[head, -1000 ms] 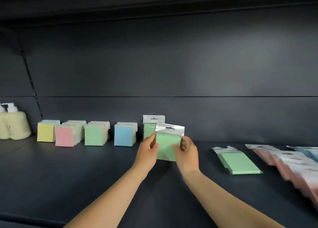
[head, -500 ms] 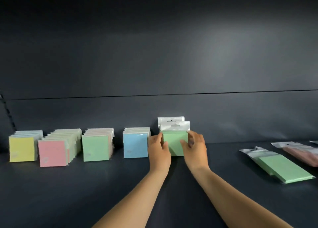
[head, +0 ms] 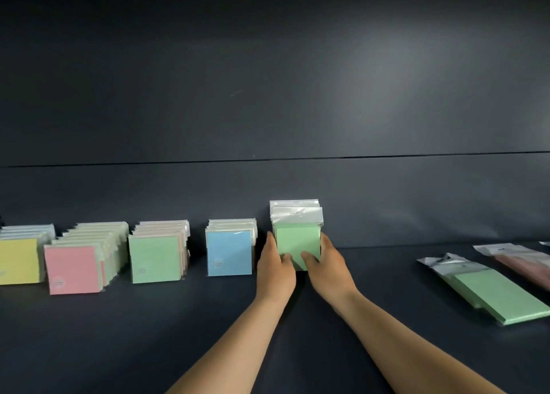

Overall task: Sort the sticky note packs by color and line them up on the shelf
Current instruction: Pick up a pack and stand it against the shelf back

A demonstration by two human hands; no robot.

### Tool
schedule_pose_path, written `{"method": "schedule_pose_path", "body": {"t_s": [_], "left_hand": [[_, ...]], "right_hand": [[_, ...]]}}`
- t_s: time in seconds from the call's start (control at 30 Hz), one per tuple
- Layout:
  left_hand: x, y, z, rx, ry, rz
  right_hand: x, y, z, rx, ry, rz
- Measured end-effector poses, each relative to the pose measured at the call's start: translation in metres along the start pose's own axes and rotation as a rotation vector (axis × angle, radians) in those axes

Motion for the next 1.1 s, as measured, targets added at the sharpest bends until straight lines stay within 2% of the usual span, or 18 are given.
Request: {"method": "schedule_pose_path", "body": {"t_s": [0.23, 0.33, 0.5, 0.63, 0.73, 0.9, 1.1], "left_hand": [[0.004, 0.003, -0.002, 0.005, -0.011, -0.082], [0.012, 0.010, 0.005, 0.015, 0.008, -0.213], [0.049, 0.030, 0.033, -0.089, -0.125, -0.547], [0.079, 0.046, 0.066, -0.212, -0.211, -0.932], [0.098, 0.052, 0.098, -0.284, -0.242, -1.115], [0.120, 0.050, 0.167, -0.334, -0.310, -1.149], [0.136, 0.033, 0.236, -0.376, -0.330, -1.077]], "right_hand": [[-0.004, 0.000, -0.001, -0.013, 0.002, -0.018], [-0.007, 0.005, 0.003, -0.014, -0.018, 0.030], [-0.020, 0.046, 0.023, -0.043, 0.068, 0.286], [-0.034, 0.097, 0.057, -0.170, 0.195, 0.602], [-0.040, 0.128, 0.091, -0.237, 0.202, 0.797], [-0.048, 0.172, 0.166, -0.227, 0.171, 0.927], [-0.041, 0.221, 0.246, -0.170, 0.138, 0.958]]}}
Point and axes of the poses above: each hand's wrist, its own z-axis away from the middle knuckle, its own y-axis out of the back of the hand, x = y × z, the point moved 3 cm from there along -z, towards the middle knuckle, and after that the axes turned 1 degree about -x, right-handed, at the moved point
